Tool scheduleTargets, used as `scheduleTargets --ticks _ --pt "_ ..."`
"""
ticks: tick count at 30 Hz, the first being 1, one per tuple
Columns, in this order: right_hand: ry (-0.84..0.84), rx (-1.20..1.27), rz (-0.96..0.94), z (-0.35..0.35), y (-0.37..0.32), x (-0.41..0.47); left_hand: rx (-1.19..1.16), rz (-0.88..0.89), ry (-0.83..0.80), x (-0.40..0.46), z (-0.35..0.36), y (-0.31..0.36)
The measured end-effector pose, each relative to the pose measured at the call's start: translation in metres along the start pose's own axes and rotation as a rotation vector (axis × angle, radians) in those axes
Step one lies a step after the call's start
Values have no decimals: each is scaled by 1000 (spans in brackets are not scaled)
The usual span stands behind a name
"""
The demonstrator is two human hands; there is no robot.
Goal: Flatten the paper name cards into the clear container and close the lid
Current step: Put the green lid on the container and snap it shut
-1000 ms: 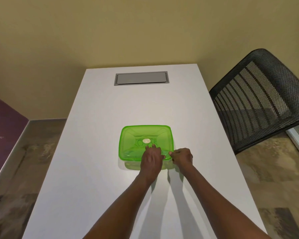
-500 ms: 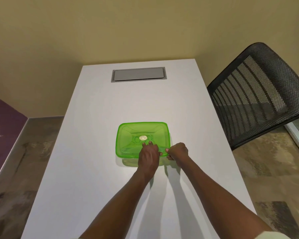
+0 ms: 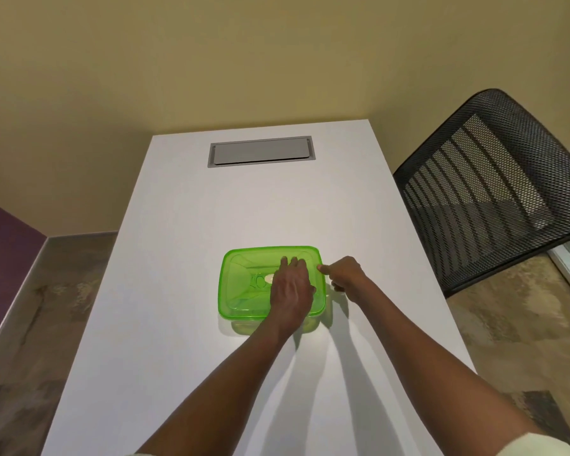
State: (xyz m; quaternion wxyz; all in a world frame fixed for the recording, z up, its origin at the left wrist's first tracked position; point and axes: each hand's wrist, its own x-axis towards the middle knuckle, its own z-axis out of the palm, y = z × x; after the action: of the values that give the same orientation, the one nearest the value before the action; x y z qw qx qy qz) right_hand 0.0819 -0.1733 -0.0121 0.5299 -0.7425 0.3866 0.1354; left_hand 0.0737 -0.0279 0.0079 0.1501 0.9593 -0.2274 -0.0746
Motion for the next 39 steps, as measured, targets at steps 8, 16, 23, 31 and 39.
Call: scheduleTargets --ticks 8,16,23,31,39 --pt "34 -130 -102 1 -34 38 107 -39 -148 39 1 -16" --pt "49 -107 -65 11 -36 55 13 -148 -255 56 6 -22" --pt "40 -115 52 20 -48 65 -90 -200 -285 47 0 -17" --pt "92 -351 -33 25 -52 58 -140 -221 -318 46 -3 -14" --pt "245 -413 -201 33 -43 23 -45 -169 -223 27 -1 -24"
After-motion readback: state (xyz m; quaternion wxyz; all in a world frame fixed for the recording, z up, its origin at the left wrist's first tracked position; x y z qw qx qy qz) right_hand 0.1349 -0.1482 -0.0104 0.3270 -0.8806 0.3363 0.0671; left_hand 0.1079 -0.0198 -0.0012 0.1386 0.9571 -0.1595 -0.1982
